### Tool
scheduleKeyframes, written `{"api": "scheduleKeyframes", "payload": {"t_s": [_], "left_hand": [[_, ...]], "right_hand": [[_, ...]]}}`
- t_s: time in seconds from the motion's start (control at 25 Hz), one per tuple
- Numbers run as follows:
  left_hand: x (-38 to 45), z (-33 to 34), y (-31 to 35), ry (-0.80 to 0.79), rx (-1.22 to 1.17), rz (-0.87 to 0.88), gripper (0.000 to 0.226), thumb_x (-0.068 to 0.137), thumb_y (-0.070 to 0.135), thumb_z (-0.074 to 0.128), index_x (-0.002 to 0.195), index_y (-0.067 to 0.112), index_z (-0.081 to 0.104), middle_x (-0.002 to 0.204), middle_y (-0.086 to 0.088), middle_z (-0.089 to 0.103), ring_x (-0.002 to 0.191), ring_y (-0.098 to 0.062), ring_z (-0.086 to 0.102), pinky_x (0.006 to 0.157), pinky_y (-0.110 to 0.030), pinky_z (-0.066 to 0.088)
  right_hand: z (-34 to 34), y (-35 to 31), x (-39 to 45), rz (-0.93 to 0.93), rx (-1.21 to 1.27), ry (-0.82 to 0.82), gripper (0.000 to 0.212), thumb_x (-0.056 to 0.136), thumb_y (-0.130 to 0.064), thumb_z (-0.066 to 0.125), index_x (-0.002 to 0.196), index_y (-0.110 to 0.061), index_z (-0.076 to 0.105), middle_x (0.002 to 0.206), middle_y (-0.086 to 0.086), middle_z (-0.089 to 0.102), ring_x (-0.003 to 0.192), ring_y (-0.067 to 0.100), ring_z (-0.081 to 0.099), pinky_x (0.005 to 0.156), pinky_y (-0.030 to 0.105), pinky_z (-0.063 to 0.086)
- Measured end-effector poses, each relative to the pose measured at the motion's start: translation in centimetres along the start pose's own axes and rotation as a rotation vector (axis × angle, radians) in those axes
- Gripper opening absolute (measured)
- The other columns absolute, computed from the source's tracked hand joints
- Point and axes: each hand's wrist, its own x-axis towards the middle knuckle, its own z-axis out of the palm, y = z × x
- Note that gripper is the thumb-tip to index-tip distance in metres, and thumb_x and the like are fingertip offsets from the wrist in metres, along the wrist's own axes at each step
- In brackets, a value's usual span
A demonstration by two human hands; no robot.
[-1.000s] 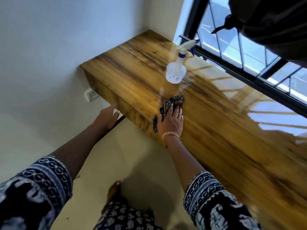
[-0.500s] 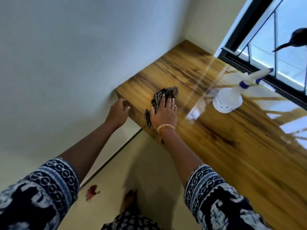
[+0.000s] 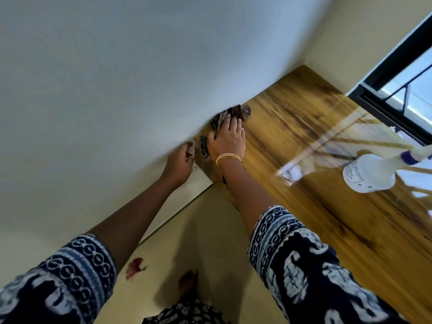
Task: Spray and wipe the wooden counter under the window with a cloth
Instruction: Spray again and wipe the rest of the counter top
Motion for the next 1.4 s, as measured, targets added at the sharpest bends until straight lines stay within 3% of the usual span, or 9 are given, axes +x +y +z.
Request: {"api": "scheduleKeyframes", "payload": {"t_s": [0.4,0.6,0.8,0.96,1.12,1.2,1.28,1.32,1.4], "left_hand": [[-5.2,-1.9,0.6,-0.008,-0.341,-0.252,0.036,0.098,0.014,0.043,0.133,0.013,0.051,0.122,-0.015,0.062,0.1,-0.027,0.063,0.075,-0.033,0.05],[-12.1,-2.0,2.6,-0.326,-0.718,-0.431,0.051,0.095,0.021,0.053,0.143,0.024,0.034,0.113,-0.016,0.059,0.097,-0.029,0.061,0.084,-0.041,0.049],[-19.2,0.9,3.8,-0.155,-0.941,-0.403,0.042,0.096,0.018,0.052,0.137,0.015,0.045,0.11,-0.014,0.059,0.093,-0.026,0.062,0.091,-0.043,0.049],[-23.9,1.2,5.5,-0.189,-0.937,-0.413,0.04,0.098,0.031,0.046,0.135,0.018,0.047,0.12,-0.015,0.057,0.102,-0.027,0.06,0.09,-0.043,0.047],[-26.2,0.9,7.5,-0.111,-0.784,-0.363,0.039,0.099,0.032,0.043,0.134,0.014,0.05,0.114,-0.013,0.062,0.097,-0.026,0.063,0.086,-0.042,0.049],[-26.7,0.4,8.8,-0.043,-0.723,-0.375,0.038,0.099,0.028,0.044,0.132,0.011,0.052,0.109,-0.012,0.064,0.092,-0.026,0.063,0.082,-0.039,0.048],[-27.3,0.6,9.6,-0.038,-0.639,-0.391,0.037,0.098,0.026,0.046,0.13,0.009,0.053,0.114,-0.014,0.063,0.095,-0.028,0.062,0.085,-0.042,0.046],[-27.6,0.6,10.1,-0.074,-0.565,-0.372,0.035,0.098,0.027,0.046,0.127,0.009,0.054,0.117,-0.015,0.062,0.096,-0.028,0.061,0.086,-0.042,0.045],[-27.9,0.5,11.0,-0.199,-0.408,-0.275,0.026,0.097,0.031,0.045,0.114,0.015,0.058,0.117,-0.015,0.061,0.094,-0.026,0.06,0.085,-0.042,0.045]], "right_hand": [[-1.6,0.9,-7.8,-0.469,0.272,-0.147,0.031,0.087,-0.018,0.059,0.117,-0.014,0.067,0.111,0.009,0.068,0.098,0.026,0.063,0.088,0.038,0.052],[-3.3,4.8,-16.8,-0.279,0.659,-0.291,0.041,0.077,0.006,0.069,0.114,-0.008,0.06,0.112,0.012,0.063,0.102,0.019,0.06,0.094,0.036,0.052],[-9.0,6.2,-21.6,0.19,1.276,-0.613,0.056,0.083,0.002,0.069,0.134,-0.001,0.045,0.115,0.014,0.058,0.106,0.027,0.059,0.092,0.039,0.051],[-16.4,6.9,-24.2,0.015,1.268,-0.635,0.026,0.086,-0.001,0.067,0.111,-0.002,0.065,0.091,0.011,0.069,0.082,0.022,0.068,0.072,0.029,0.056],[-20.9,8.5,-25.3,-0.193,1.462,-0.689,0.019,0.079,-0.012,0.076,0.097,-0.007,0.072,0.095,0.012,0.072,0.088,0.024,0.07,0.078,0.034,0.059],[-19.2,9.2,-26.5,-0.178,1.094,-0.641,0.031,0.088,-0.02,0.07,0.11,0.001,0.063,0.108,0.017,0.067,0.101,0.03,0.066,0.089,0.042,0.056],[-16.3,9.3,-28.6,-0.363,0.043,-0.535,0.044,0.085,-0.035,0.073,0.114,-0.003,0.063,0.112,0.011,0.067,0.104,0.028,0.063,0.089,0.036,0.053],[-15.4,9.0,-29.1,-0.407,-0.104,-0.469,0.044,0.08,-0.039,0.077,0.109,-0.009,0.065,0.105,0.005,0.067,0.099,0.024,0.063,0.082,0.031,0.052],[-15.9,8.7,-29.2,-0.367,0.238,-0.449,0.032,0.073,-0.043,0.082,0.092,-0.023,0.065,0.085,-0.009,0.064,0.084,0.014,0.062,0.065,0.019,0.045]]}}
